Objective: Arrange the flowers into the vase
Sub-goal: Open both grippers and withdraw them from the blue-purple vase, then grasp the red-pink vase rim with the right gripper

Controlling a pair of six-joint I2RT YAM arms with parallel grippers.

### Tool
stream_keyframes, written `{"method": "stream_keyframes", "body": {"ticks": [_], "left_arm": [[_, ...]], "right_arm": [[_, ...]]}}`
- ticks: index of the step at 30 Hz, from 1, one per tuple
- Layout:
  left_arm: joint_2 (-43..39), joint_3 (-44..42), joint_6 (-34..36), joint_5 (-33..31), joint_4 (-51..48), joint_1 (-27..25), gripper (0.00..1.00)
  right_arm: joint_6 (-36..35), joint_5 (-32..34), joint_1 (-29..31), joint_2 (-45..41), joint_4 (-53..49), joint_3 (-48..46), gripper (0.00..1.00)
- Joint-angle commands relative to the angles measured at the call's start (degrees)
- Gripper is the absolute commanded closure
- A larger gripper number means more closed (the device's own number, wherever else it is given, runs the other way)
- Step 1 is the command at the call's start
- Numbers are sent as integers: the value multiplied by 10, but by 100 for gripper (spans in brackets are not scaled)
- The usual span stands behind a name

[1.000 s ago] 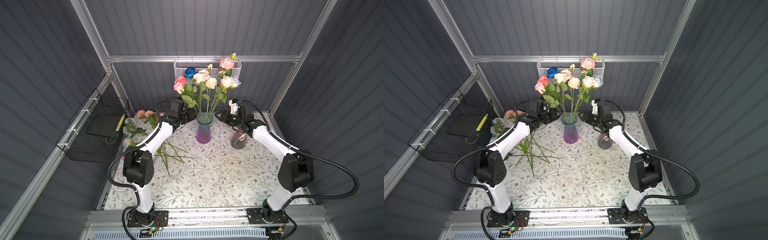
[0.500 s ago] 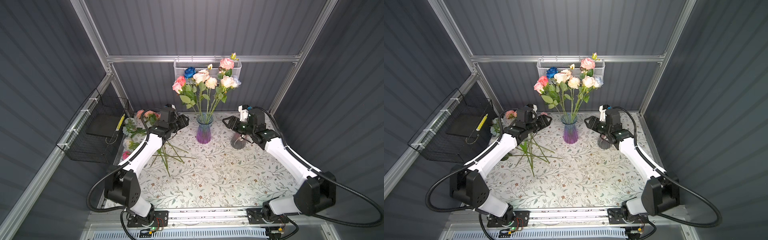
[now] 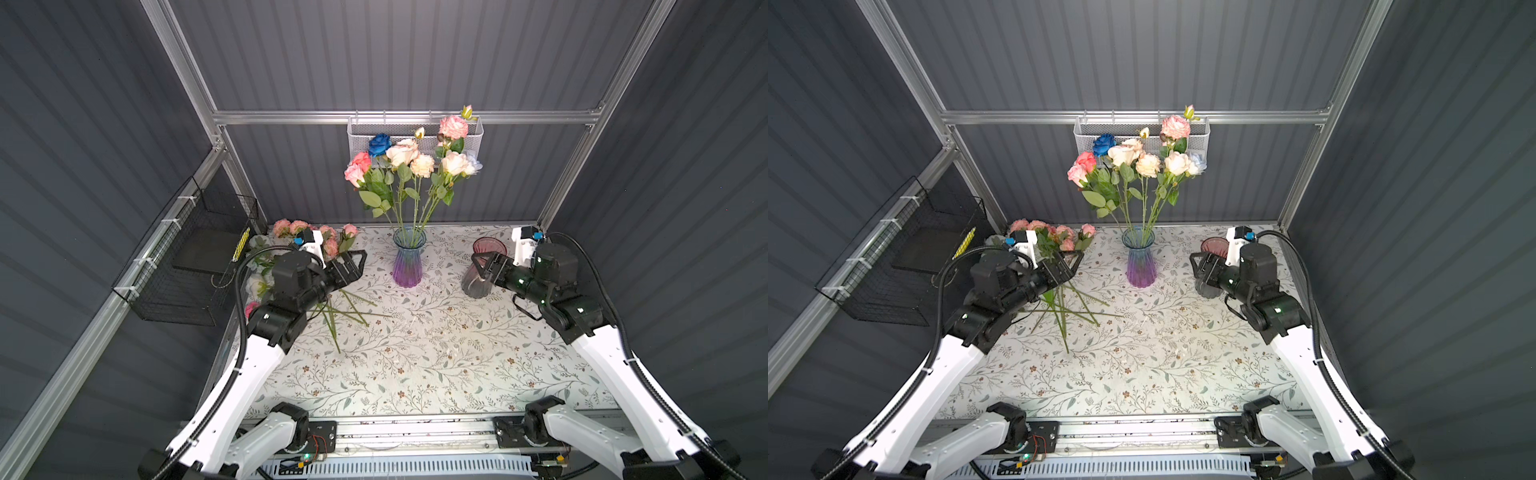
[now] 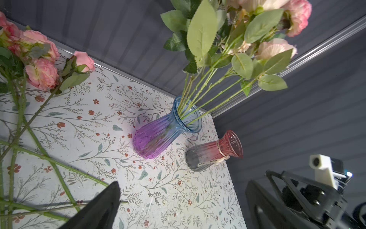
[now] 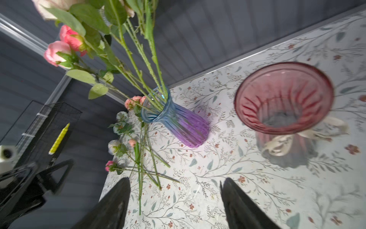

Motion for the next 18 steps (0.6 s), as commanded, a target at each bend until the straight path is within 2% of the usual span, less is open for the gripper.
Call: {"method": "stream_keyframes", "body": {"ticks": [1,5,11,16,18], "left_arm": [[-37,-28,5,26,-27,2,0],[-82,-46,7,25,-47,2,0],[-115,-50,22,28,-81,2,0],[-133,-52,32,22,-104,2,0],[-139,-52,36,16,-113,2,0]], "right_arm": [[-16,81,-31,1,-63,-4,22],[-9,63,-93,55,-79,30,22],[-21,25,-141,181,-107,109,27],[-37,15,-154,262,-127,158,37],[-44,4,-155,288,-141,176,45]]}}
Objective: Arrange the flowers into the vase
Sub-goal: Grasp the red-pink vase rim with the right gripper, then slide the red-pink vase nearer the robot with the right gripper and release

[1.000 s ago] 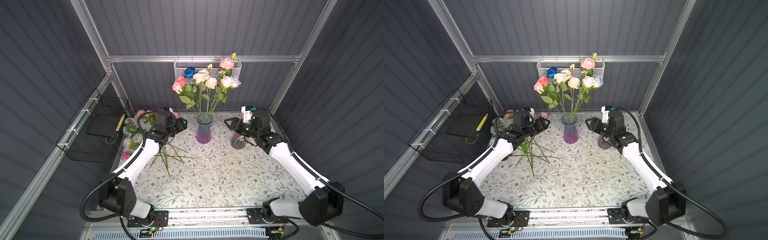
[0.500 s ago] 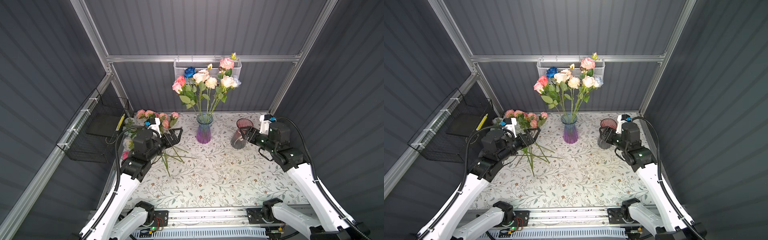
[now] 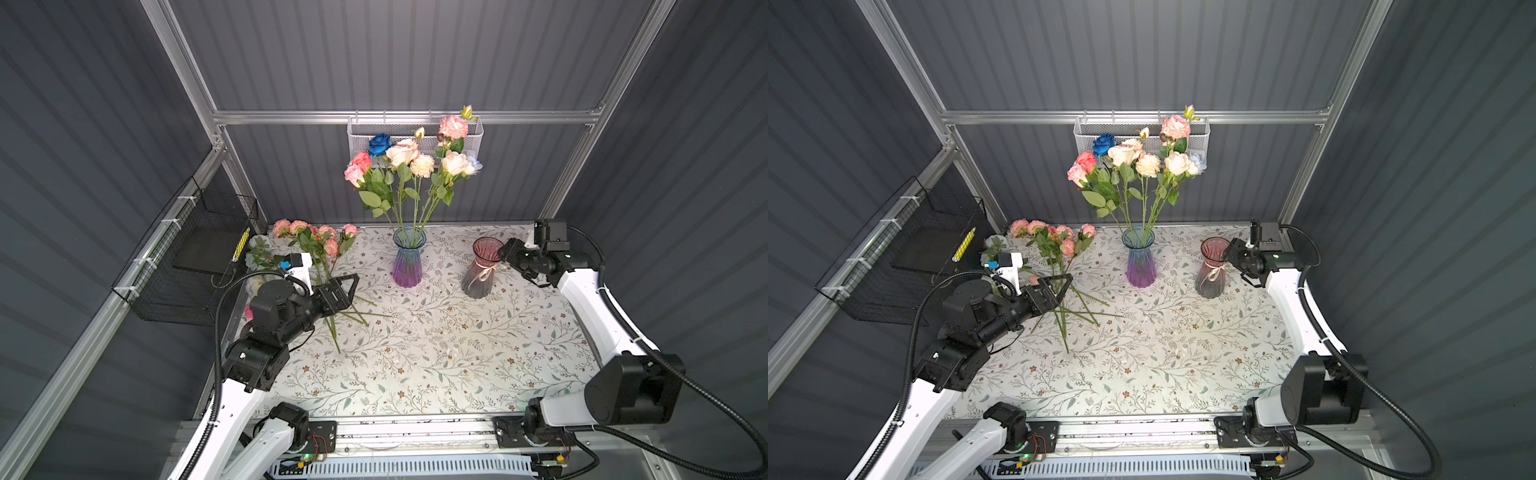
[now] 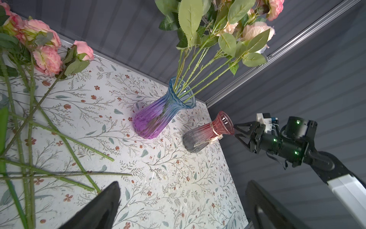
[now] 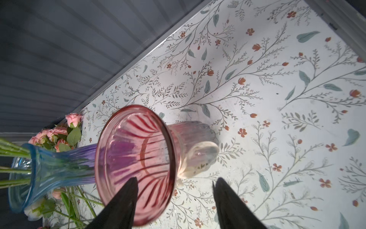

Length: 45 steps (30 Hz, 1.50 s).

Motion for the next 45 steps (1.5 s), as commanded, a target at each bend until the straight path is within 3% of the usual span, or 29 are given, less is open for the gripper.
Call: {"method": "stream_keyframes", "body": {"ticks": [1,9,17,21,25,32,39,45], "left_arm": [[-13,-5,22,-6,-31,2,0],[-23,-5,34,-18,-44,2,0],[-18,-10,40,-21,-46,2,0],[-15,-9,45,-23,-50,2,0],[-12,-10,50,-23,-52,2,0],[-10,-15,52,-25,-54,2,0],[-5,-12,52,-26,-63,2,0],[-7,-11,58,-29,-70,2,0]], "right_arm": [[-19,-29,-3,29,-39,31,49],[-32,-60,4,34,-59,5,77],[-36,-60,37,-46,-75,-71,100],[-51,-60,79,-77,-115,-59,100],[-57,-60,162,-91,-171,-22,100],[-40,-84,294,-44,-231,64,100],[-29,-119,349,29,-240,129,100],[-41,-106,380,77,-258,178,100]]}}
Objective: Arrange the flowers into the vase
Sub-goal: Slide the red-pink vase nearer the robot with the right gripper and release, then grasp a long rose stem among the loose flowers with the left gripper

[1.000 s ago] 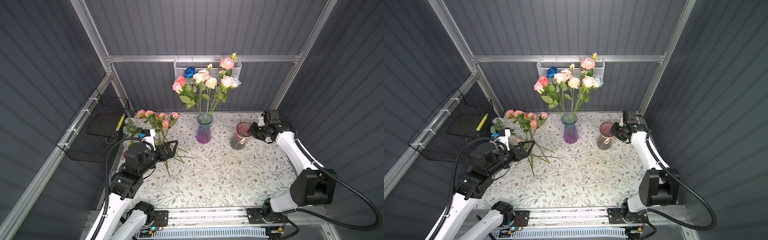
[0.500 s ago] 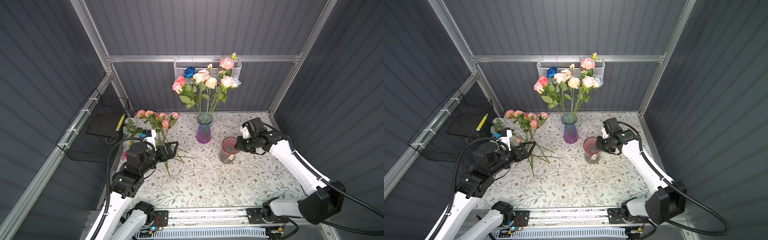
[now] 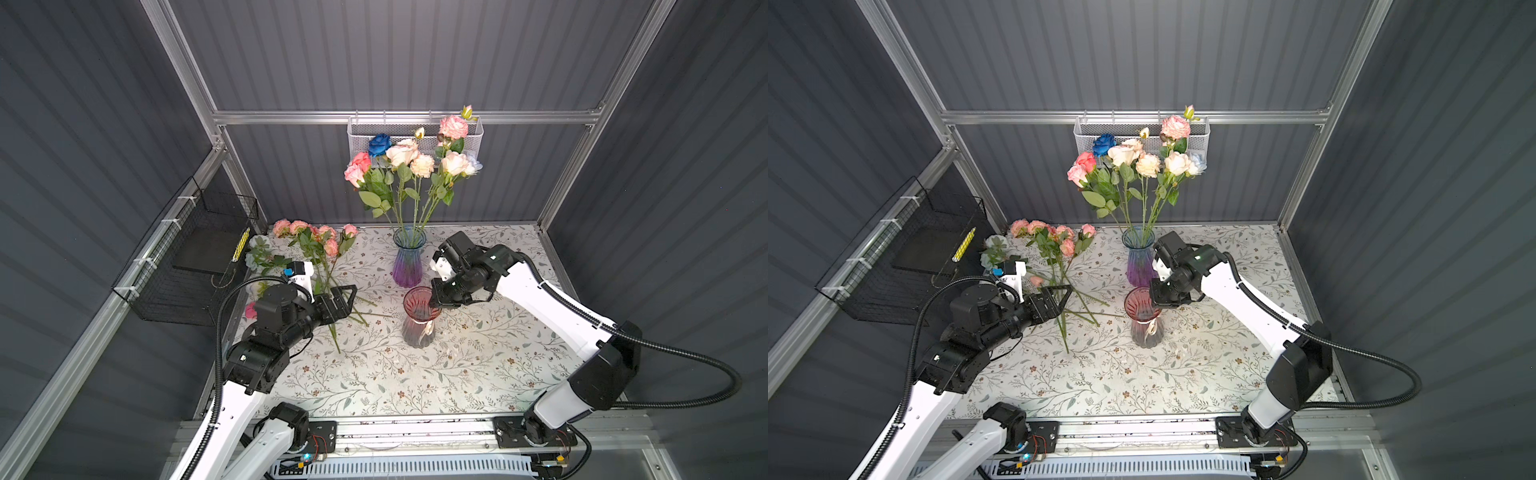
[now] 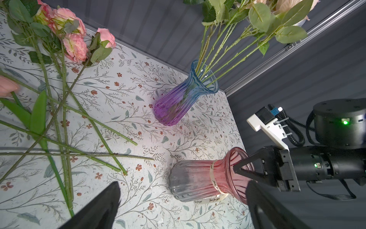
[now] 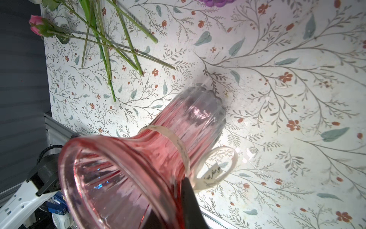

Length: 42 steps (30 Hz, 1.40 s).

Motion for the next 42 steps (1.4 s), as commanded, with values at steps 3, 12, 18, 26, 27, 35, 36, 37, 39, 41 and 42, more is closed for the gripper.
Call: {"method": "stream_keyframes", "body": {"ticks": [3,12,18,26,27,35,36,37,39,41,42], "left_arm": [[-3,2,17,-2,-13,2,0],[0,11,18,2,-17,2,0],[1,10,11,-11,-21,2,0],[78,9,30,-74,-30,2,4],[99,14,35,-83,-34,2,7],[296,54,63,-160,9,8,31],[322,65,67,-167,13,11,32],[350,81,71,-179,10,14,32],[404,106,72,-185,-5,30,33],[440,105,59,-152,2,63,38],[449,97,50,-141,13,77,42]], "right_arm": [[-7,-1,18,15,5,51,100],[-17,-5,27,3,38,44,38],[-18,56,27,-72,74,17,33],[4,66,27,-277,268,-180,36],[7,66,27,-297,280,-201,37],[5,55,28,-365,319,-305,40],[5,55,27,-373,323,-316,40],[6,56,27,-381,326,-324,41],[5,55,27,-397,332,-340,41],[3,55,26,-412,334,-355,41],[2,57,26,-419,335,-362,41]]}}
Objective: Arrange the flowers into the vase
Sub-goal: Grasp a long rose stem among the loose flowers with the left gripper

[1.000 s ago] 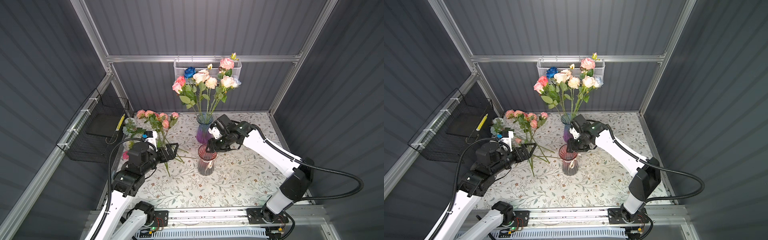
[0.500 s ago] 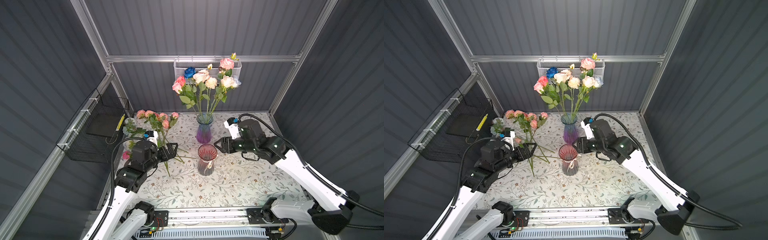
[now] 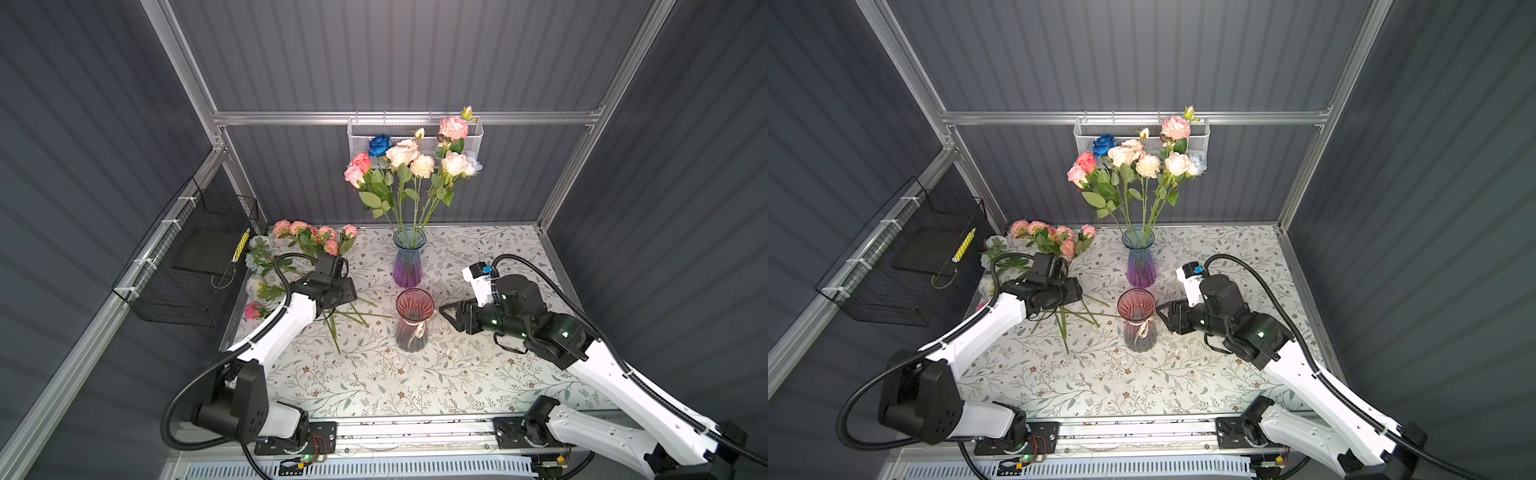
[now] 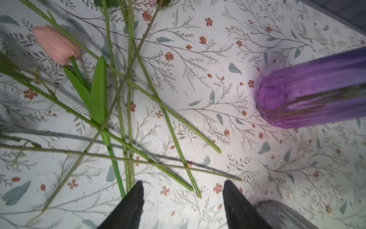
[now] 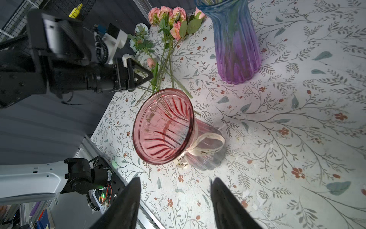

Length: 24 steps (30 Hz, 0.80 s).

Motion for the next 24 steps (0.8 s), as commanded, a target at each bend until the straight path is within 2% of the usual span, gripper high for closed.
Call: {"method": "stream_keyframes", "body": {"ticks": [1,4,7,13,16,24], "left_arm": [[26,-4,-15,15,9,45,44],[16,-54,-77,25,42,80,51],[-9,-117,-158,38,96,108,51],[-45,-206,-288,34,232,113,53],[-43,-225,-314,36,272,113,55],[-59,-270,-344,32,299,112,58]], "right_arm": [[-1,2,2,-27,22,-19,41],[-3,5,2,-47,28,-39,41],[-5,12,1,-64,36,-54,41],[-20,23,-3,-80,34,-62,41],[-25,23,-5,-84,29,-65,41],[-28,25,-18,-100,31,-79,40]]}}
